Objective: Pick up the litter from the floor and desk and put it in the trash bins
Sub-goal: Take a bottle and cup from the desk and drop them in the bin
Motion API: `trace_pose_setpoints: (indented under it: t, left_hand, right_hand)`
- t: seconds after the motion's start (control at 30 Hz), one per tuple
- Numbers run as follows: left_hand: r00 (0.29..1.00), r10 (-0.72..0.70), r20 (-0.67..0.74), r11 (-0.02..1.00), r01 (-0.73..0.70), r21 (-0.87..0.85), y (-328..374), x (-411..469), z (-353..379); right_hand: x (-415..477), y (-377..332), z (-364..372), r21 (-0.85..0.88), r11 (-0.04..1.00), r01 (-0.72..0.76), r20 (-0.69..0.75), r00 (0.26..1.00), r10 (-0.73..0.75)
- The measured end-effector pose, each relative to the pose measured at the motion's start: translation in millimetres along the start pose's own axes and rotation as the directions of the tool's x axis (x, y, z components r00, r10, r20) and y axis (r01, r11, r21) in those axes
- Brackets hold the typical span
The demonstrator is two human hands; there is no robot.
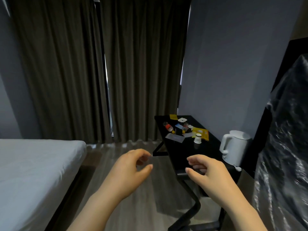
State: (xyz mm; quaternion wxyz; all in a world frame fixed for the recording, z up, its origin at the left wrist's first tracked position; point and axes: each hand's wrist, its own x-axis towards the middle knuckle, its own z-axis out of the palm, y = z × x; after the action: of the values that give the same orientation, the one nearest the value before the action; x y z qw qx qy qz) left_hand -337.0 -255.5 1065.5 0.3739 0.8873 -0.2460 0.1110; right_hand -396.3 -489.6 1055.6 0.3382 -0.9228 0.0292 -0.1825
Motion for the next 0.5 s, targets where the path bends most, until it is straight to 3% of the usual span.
trace_pose_setpoints:
  t: [0.2, 0.5]
  left_hand:
    - [0.998, -0.068, 0.019, 0.996, 0.069, -0.058, -42, 83, 30]
    - [0.995, -0.073, 0.074, 0.986, 0.083, -0.144, -137, 225, 64]
  right_hand:
    - [84, 41, 32, 0.036, 0.997, -0.067, 0.032, 0.997, 0.065]
    - [217, 85, 96, 0.042, 0.986, -0.164, -0.036, 0.986, 0.165]
